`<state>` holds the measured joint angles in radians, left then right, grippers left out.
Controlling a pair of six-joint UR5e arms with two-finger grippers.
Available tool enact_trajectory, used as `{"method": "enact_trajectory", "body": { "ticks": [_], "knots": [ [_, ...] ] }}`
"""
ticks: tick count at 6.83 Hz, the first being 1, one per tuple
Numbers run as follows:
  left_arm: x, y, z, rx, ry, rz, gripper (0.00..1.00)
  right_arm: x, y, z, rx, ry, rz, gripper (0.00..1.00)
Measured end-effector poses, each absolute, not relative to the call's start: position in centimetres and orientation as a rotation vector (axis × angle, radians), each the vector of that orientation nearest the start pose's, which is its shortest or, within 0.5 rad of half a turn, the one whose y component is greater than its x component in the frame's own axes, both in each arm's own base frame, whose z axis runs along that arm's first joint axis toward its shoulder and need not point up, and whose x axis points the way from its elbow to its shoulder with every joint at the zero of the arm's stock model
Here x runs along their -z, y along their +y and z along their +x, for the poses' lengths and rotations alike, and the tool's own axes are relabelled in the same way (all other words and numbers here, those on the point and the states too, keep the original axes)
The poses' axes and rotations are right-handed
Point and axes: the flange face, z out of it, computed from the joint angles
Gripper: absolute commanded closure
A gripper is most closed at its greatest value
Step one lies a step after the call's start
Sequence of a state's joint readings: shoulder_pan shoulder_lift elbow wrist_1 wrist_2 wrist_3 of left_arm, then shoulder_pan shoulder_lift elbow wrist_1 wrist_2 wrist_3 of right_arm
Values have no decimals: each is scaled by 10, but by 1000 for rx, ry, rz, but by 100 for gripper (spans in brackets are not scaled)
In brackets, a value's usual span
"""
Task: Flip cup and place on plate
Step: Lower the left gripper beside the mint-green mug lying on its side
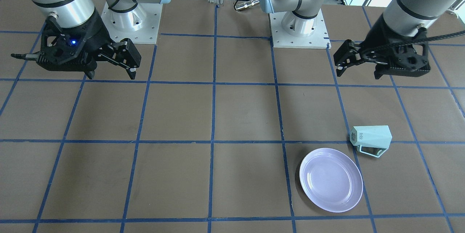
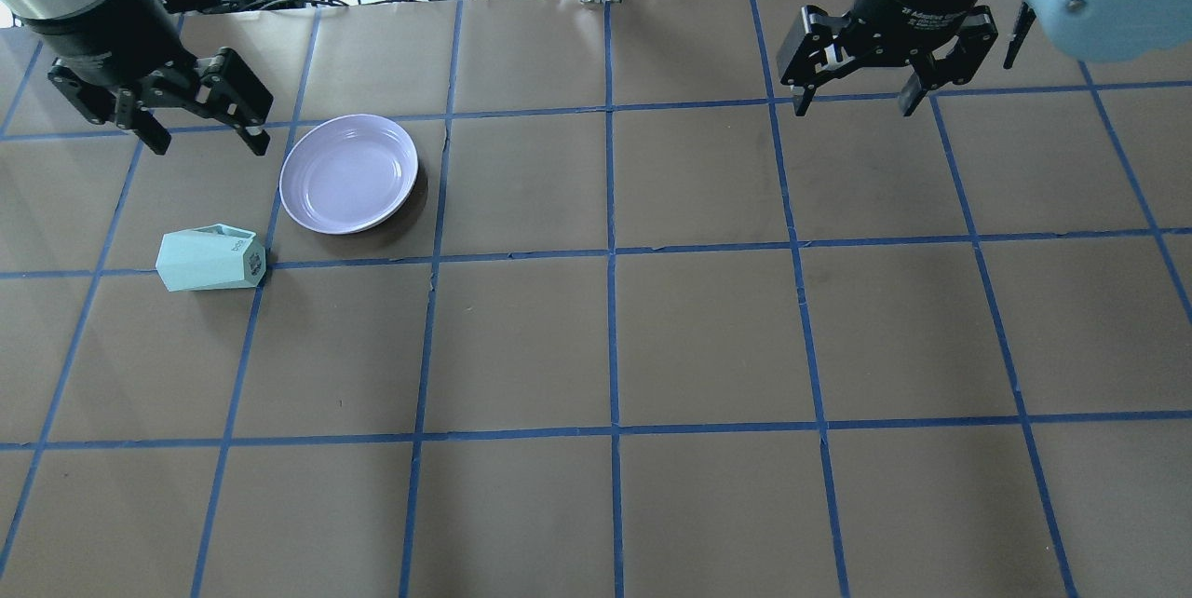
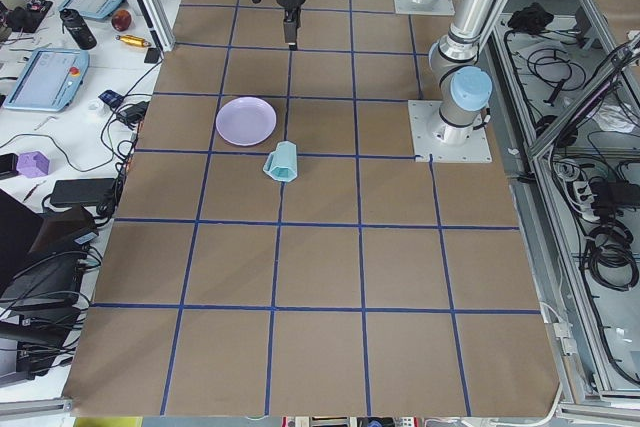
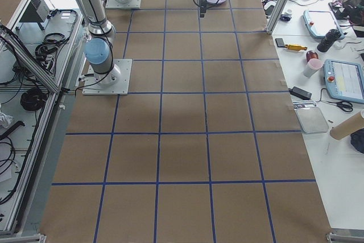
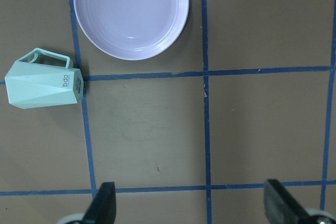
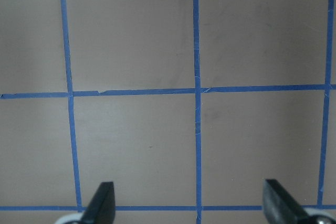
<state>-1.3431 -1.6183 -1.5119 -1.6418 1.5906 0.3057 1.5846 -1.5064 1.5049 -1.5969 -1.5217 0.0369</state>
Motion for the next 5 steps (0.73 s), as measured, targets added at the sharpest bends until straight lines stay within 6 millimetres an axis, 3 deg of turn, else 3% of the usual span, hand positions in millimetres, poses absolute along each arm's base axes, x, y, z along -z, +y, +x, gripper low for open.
{"method": "enact_trajectory", "body": {
  "ticks": [3,5],
  "knots": [
    [-442,-539,101,-187,3205,255,0,-491,-520,145,41,3091,35,0],
    [-402,-546,171,-170,3335,297,0,-491,-520,145,41,3091,35,0]
  ]
}}
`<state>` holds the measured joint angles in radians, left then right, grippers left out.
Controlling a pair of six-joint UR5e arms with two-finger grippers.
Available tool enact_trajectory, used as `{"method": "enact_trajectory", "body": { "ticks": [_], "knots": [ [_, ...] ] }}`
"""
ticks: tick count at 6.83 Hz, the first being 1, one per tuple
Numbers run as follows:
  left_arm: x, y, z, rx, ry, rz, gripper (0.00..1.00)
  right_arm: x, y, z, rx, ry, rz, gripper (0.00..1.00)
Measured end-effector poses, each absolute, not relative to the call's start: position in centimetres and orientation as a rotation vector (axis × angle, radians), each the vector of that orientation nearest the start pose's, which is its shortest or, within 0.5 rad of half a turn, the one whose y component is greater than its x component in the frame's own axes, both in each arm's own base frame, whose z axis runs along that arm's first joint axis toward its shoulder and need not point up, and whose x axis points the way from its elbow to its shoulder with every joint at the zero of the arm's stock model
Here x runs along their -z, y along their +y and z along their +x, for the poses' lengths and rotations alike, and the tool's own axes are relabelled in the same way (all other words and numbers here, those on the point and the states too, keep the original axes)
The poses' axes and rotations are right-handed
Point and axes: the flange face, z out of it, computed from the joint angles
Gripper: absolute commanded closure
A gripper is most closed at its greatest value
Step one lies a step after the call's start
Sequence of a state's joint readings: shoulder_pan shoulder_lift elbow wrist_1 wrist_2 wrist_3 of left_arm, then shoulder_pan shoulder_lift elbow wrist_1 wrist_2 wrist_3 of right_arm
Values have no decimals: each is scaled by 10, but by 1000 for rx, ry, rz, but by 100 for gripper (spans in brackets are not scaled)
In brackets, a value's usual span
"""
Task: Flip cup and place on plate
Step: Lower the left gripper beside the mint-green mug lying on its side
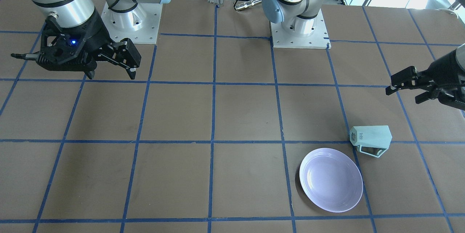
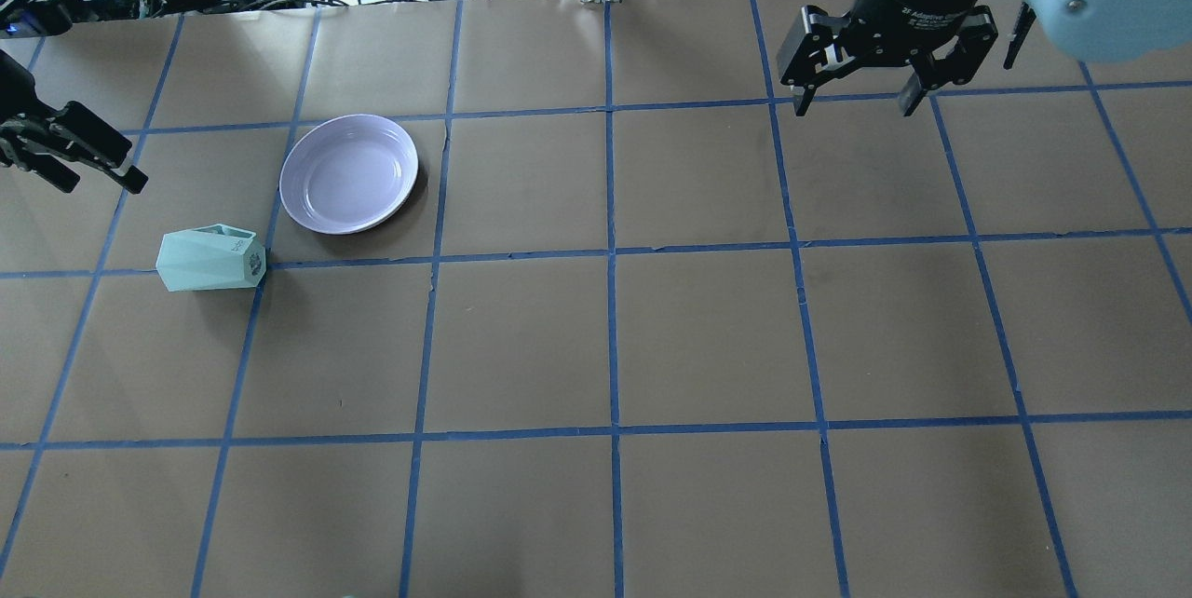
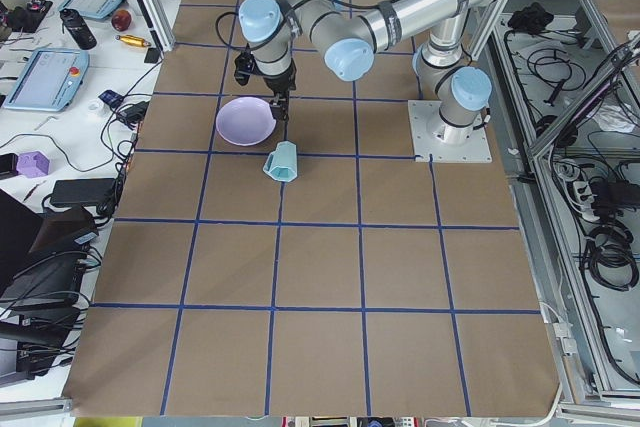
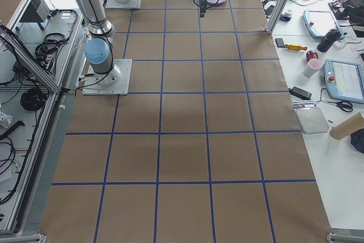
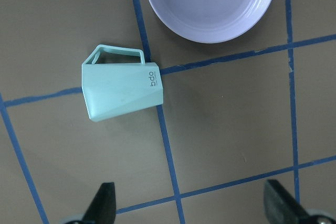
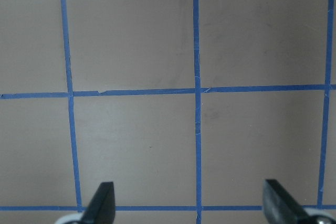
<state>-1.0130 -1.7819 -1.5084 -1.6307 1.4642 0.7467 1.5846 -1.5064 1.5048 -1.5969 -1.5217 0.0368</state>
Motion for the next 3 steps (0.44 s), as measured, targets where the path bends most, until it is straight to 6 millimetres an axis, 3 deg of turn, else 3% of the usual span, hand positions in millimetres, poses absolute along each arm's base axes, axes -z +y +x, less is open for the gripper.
{"method": "enact_trajectory", "body": {
  "ticks": [3],
  "knots": [
    [-328,-553,255,-78,3571,121,0,-491,-520,145,41,3091,35,0]
  ]
}}
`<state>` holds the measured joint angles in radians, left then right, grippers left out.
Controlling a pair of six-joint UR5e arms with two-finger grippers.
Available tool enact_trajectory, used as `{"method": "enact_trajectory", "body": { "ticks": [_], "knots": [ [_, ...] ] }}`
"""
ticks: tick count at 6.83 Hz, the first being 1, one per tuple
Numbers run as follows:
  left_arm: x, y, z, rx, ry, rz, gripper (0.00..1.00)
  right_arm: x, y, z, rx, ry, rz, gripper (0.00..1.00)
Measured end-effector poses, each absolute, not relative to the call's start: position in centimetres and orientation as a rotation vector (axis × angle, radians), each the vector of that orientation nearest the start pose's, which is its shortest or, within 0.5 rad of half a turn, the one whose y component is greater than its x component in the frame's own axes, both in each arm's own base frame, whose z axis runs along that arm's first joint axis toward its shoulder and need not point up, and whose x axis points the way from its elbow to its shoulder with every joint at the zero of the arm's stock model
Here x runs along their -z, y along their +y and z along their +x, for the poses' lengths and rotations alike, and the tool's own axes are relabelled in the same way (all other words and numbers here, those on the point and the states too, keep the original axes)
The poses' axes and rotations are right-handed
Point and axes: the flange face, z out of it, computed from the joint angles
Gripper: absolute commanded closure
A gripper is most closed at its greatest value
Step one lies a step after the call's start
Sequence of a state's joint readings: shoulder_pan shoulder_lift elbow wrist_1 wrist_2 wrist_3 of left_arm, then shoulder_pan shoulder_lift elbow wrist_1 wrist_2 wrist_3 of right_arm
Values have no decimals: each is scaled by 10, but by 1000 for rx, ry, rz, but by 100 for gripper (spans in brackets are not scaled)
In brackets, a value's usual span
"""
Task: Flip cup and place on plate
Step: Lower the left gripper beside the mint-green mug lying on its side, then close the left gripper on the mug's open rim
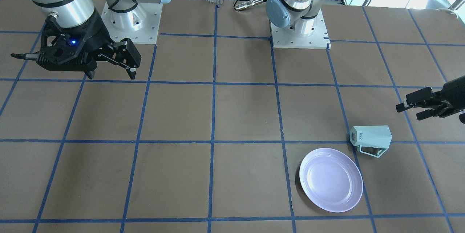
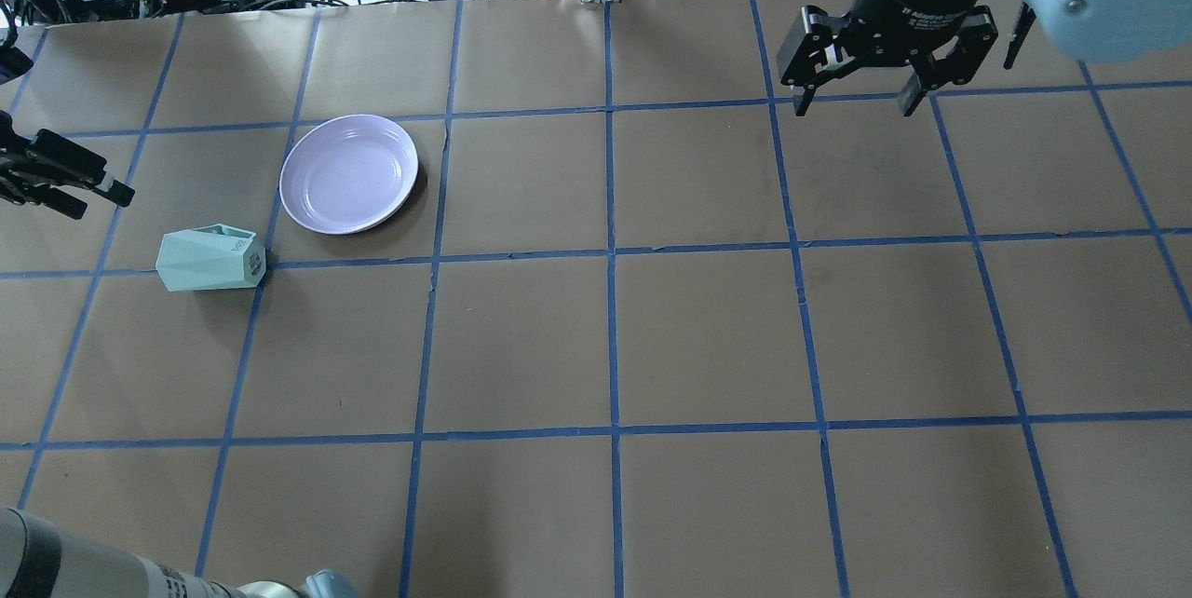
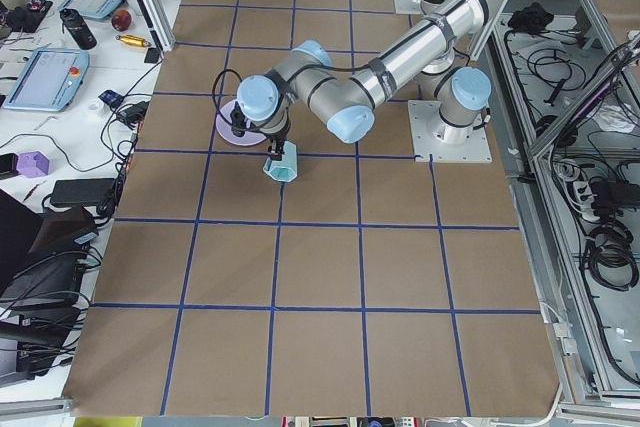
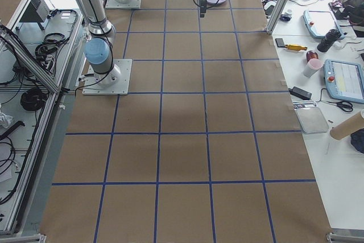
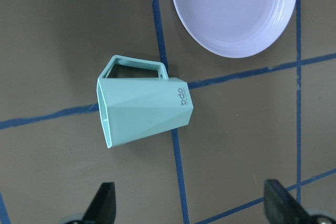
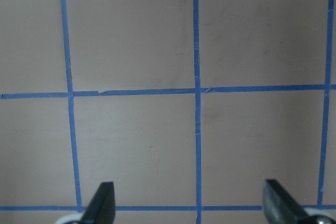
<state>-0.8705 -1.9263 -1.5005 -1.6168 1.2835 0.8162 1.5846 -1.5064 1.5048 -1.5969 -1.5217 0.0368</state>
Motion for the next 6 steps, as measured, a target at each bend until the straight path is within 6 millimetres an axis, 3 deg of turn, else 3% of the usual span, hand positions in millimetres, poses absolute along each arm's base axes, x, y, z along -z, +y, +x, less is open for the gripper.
{"method": "enact_trajectory", "body": {
  "ticks": [3,6],
  "knots": [
    [-255,-548,297,-115,3729,-71,0,-491,-520,145,41,3091,35,0],
    [-204,-546,300,-218,3868,-141,2,-491,-520,145,41,3091,34,0]
  ]
}}
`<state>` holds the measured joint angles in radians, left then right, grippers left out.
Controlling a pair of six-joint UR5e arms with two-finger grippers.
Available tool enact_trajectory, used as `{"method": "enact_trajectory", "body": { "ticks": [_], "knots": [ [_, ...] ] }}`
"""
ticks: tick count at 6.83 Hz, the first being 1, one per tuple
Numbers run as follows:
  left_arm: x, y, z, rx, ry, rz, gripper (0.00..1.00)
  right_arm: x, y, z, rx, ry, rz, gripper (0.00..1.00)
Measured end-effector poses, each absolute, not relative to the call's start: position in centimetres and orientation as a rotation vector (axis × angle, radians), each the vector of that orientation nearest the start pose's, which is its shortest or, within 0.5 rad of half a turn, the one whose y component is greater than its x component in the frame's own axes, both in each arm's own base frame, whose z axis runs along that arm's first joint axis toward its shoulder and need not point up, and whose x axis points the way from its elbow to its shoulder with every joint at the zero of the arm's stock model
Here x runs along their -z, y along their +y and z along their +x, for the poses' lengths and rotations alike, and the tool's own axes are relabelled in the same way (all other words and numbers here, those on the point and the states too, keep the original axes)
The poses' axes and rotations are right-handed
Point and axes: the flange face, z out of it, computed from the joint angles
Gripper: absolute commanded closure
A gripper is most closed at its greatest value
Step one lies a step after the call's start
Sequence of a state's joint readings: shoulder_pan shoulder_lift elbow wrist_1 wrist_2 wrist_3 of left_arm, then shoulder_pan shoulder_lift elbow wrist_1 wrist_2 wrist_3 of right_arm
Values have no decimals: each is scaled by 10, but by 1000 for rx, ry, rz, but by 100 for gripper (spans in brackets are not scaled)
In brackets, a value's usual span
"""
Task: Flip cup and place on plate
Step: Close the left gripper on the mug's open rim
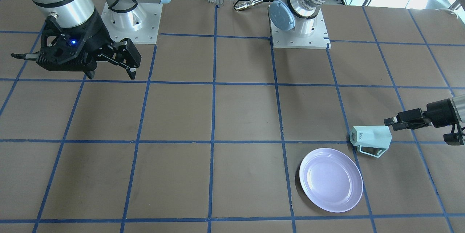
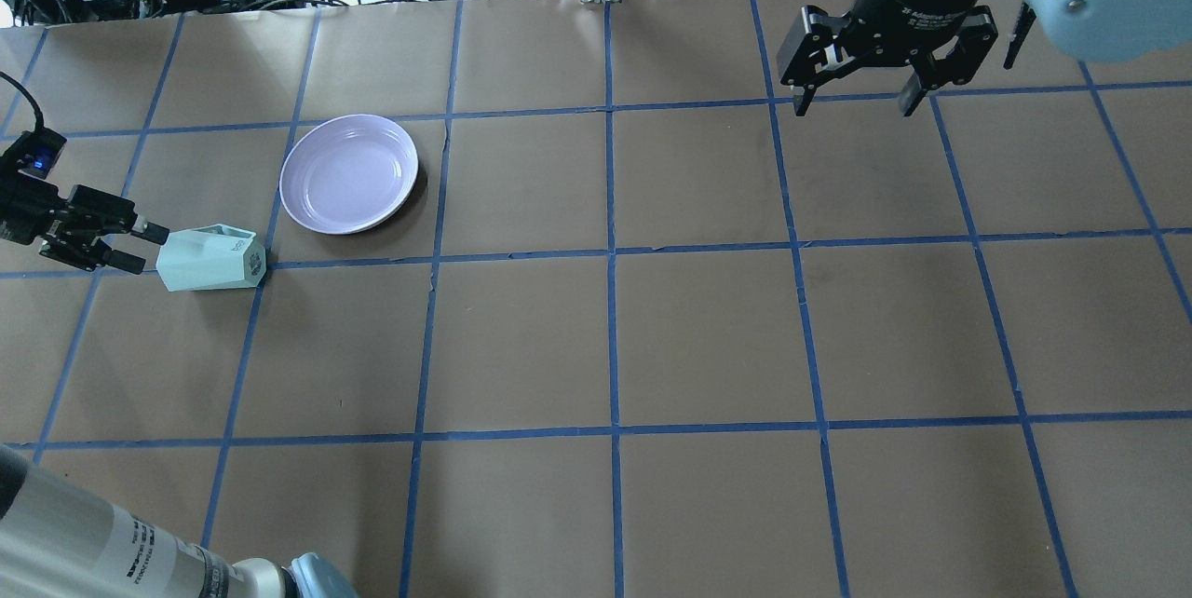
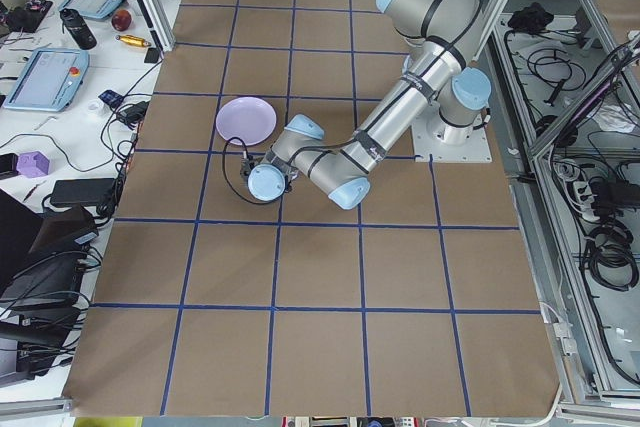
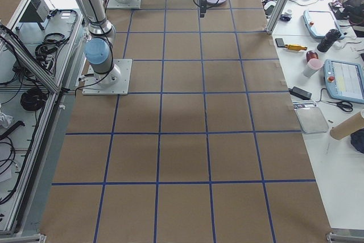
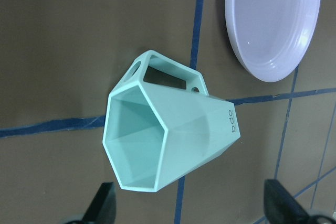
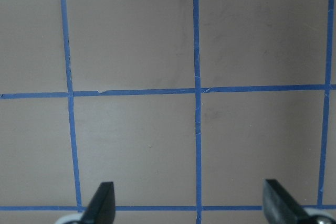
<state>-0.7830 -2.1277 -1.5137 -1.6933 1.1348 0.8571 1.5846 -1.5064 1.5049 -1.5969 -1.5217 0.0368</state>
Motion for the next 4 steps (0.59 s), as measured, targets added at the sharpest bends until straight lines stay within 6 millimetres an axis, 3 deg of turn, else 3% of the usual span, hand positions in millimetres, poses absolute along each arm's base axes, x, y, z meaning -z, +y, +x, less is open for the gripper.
{"method": "enact_trajectory", "body": {
  "ticks": [1,3,4],
  "knots": [
    [-190,-547,298,131,-2365,70,11,-490,-520,145,41,3091,34,0],
    [-174,-547,296,151,-2311,55,47,-491,-520,145,41,3091,35,0],
    [-173,-546,294,163,-2293,49,56,-491,-520,145,41,3091,35,0]
  ]
}}
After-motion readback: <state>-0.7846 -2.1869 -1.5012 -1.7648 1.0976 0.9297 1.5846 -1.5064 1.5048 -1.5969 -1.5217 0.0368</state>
